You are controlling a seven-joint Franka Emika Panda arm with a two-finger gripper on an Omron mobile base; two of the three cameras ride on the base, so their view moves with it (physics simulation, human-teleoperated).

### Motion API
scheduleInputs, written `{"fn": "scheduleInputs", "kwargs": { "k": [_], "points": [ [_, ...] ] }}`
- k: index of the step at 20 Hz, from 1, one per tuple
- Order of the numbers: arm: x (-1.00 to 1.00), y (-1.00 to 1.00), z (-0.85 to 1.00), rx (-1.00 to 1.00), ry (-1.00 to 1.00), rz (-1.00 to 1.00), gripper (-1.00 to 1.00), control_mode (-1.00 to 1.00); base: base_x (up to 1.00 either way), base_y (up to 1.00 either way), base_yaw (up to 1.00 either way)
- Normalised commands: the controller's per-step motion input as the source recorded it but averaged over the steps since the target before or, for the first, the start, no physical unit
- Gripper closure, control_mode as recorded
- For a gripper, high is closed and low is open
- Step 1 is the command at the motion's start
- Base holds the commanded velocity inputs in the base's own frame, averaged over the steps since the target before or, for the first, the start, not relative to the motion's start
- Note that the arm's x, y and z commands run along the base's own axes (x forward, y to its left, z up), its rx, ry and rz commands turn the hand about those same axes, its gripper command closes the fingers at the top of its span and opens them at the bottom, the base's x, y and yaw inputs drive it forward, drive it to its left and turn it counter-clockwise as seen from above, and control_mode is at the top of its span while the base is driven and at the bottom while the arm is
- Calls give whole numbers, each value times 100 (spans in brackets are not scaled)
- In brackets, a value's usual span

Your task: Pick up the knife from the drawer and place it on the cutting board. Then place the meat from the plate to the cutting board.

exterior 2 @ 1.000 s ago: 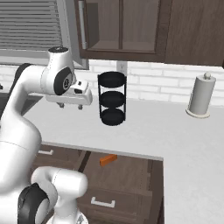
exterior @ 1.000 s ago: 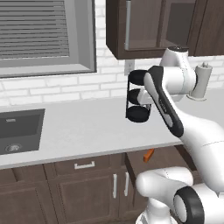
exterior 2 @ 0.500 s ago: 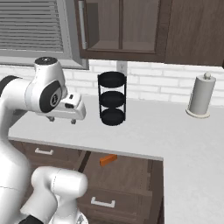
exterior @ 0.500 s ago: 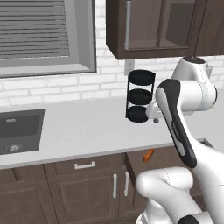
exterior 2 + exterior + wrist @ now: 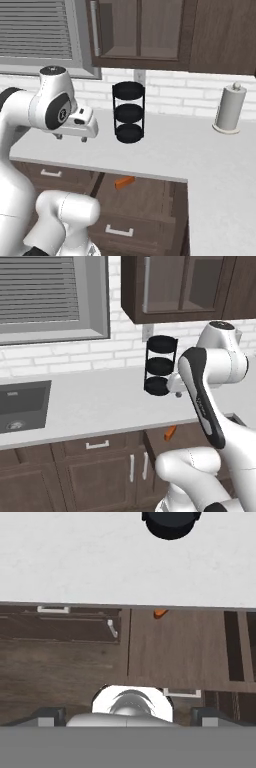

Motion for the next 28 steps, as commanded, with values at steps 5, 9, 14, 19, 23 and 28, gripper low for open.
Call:
{"fn": "scheduleInputs", "kwargs": {
  "k": [5,9,14,19,23,28],
  "points": [
    [0,0,0,0,0,0,-100,100,-4,70,-15],
    [0,0,0,0,0,0,-100,100,-4,79,-25],
    [0,0,0,0,0,0,-100,100,-44,49,-36],
    [0,0,0,0,0,0,-100,100,-27,2,-44],
    [0,0,0,0,0,0,-100,100,-20,9,-45],
    [0,0,0,0,0,0,-100,100,-1,39,-42]
  ]
}}
